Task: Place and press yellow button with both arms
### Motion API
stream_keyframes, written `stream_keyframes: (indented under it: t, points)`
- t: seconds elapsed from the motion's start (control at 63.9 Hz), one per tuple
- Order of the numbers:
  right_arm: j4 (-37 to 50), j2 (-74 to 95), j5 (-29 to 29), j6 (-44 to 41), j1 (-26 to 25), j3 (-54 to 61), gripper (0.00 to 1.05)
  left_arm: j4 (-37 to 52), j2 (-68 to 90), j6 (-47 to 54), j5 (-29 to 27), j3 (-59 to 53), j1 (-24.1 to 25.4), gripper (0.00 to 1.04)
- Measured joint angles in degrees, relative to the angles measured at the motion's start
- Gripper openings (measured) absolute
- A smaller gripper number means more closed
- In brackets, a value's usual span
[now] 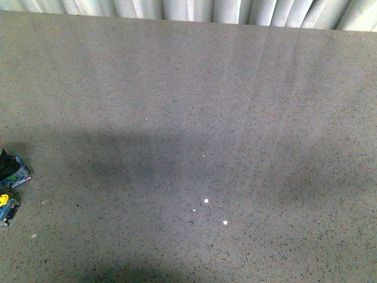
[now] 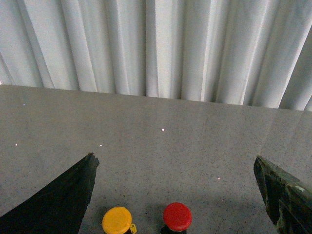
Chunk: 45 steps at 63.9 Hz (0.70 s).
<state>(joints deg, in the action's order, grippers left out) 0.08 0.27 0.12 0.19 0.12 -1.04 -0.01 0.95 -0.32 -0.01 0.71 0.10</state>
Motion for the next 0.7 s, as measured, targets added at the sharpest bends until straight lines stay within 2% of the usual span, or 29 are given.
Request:
stream_keyframes:
  t: [0.594, 0.61, 0.657, 0.704]
  points:
    - [0.00, 0.00, 0.00, 0.00, 0.00, 0.00, 0.96, 0.00, 0.00, 0.00, 0.00, 0.00, 0.00, 0.96]
    - [0.00, 0.00, 0.00, 0.00, 0.00, 0.00, 0.96, -0.76, 0.52, 0.00, 0.48, 0.24, 0.09, 0.96]
    - [0.00, 0.00, 0.02, 0.00, 0.00, 0.00, 0.96, -12.20, 7.50, 0.26, 3.43, 5.25, 1.03, 0.96]
    - [0.02, 0.00, -0.13, 0.00, 0.00, 0.00, 0.96, -14.25, 16.35, 0.26, 4.57, 8.31, 1.51, 0.96]
